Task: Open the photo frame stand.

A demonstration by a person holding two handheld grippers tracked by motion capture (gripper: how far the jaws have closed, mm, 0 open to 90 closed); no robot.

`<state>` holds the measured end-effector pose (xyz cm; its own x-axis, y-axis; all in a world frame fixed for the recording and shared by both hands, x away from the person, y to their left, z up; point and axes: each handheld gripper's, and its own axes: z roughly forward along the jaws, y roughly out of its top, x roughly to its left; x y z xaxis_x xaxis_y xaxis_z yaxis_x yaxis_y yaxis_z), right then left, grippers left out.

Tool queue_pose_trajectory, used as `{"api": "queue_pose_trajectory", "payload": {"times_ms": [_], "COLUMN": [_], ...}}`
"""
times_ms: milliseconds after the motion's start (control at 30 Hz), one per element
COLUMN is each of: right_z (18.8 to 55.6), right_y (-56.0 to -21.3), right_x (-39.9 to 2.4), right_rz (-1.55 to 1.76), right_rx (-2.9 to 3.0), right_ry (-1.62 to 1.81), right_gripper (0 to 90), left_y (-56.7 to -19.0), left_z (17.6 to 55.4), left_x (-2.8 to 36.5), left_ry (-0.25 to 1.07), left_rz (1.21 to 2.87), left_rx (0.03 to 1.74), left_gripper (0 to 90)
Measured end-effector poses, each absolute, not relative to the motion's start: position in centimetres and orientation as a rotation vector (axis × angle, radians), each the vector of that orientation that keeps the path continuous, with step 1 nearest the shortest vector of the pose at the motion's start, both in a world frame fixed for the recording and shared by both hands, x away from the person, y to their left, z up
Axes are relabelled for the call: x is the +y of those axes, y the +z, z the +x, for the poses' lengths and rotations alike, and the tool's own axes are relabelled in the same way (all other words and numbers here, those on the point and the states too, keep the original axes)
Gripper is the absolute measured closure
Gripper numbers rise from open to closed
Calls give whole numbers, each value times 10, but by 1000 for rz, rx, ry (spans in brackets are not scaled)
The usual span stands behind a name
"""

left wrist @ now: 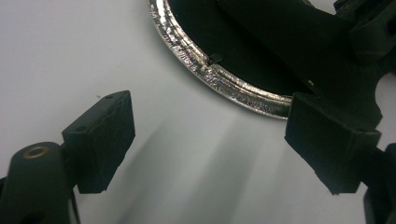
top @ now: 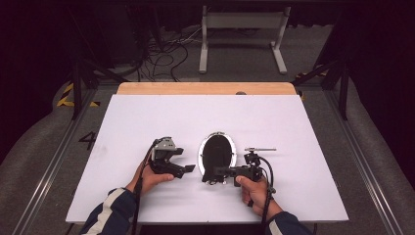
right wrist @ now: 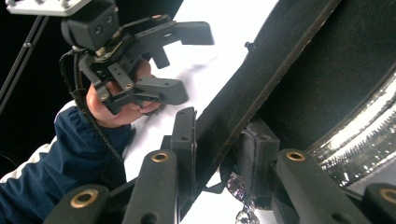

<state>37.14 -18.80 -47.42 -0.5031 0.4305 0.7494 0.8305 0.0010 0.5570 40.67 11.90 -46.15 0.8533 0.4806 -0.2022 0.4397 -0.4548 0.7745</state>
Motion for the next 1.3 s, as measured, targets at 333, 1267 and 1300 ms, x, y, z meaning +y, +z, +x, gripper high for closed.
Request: {"api": "queue_pose_trajectory", "payload": {"times_ms": [333, 1267, 1300], "right_z": [368, 364, 364], "right_y": [-471, -467, -467], "right_x": [-188, -187, -187], "right_rz": [-1206, -1075, -1075], "right_rx": [-2021, -2125, -2125], "right_ry": [-1537, -1578, -1578], "right_gripper": [716, 718, 718], "left_y": [-465, -471, -471], "left_z": [414, 436, 436], "left_x": [97, 95, 95], "left_ry": [-50, -275, -275], "left_rz": [2112, 2003, 2003], "left_rx": [682, 746, 746], "left_gripper": [146, 83, 84]}}
